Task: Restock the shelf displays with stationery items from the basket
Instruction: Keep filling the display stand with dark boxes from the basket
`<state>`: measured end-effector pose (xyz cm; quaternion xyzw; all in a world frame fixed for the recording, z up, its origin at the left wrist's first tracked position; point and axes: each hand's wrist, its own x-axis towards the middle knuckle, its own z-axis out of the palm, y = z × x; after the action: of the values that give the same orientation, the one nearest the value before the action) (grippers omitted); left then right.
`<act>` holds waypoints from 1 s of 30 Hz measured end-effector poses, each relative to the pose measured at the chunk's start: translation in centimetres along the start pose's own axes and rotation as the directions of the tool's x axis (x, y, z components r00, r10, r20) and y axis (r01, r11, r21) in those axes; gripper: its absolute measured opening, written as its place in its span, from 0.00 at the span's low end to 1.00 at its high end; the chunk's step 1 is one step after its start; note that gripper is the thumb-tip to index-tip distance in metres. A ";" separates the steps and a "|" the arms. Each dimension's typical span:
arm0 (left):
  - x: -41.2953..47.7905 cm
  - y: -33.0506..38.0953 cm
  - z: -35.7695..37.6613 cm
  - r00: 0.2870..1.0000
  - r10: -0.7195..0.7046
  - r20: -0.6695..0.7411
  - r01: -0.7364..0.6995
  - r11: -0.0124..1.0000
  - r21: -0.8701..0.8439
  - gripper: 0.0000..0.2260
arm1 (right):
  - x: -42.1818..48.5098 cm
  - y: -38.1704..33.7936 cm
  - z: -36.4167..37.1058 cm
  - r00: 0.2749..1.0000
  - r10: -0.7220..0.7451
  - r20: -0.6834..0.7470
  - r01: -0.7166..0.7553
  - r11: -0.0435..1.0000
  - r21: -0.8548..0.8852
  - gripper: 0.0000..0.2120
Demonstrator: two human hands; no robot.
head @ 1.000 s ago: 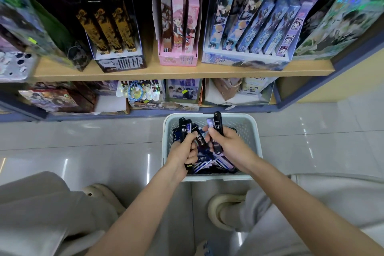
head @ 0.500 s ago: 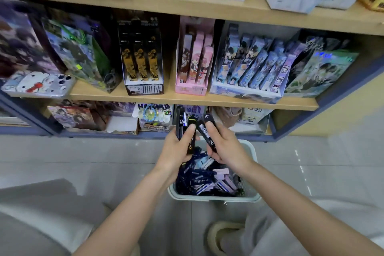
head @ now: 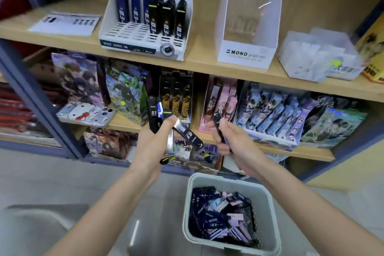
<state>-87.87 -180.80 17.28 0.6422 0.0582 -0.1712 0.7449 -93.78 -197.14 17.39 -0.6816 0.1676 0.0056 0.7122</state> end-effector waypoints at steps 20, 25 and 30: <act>3.6 9.6 -4.4 0.969 0.222 -0.112 -0.228 0.972 -0.051 0.25 | 6.8 -16.9 7.1 0.795 -0.594 0.123 0.557 0.636 -0.534 0.11; 4.0 9.7 -5.4 0.964 0.242 -0.114 -0.251 0.965 -0.074 0.25 | 9.8 -18.5 8.8 0.696 -0.715 0.066 0.582 0.508 -0.635 0.07; 4.2 10.1 -6.1 0.967 0.218 -0.134 -0.233 0.966 -0.109 0.25 | 11.6 -18.6 9.2 0.646 -0.758 0.085 0.559 0.395 -0.729 0.05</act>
<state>-79.77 -174.46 24.40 0.6065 0.0402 -0.0422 0.7930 -76.28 -192.08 32.64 -0.8991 -0.0422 -0.3063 0.3099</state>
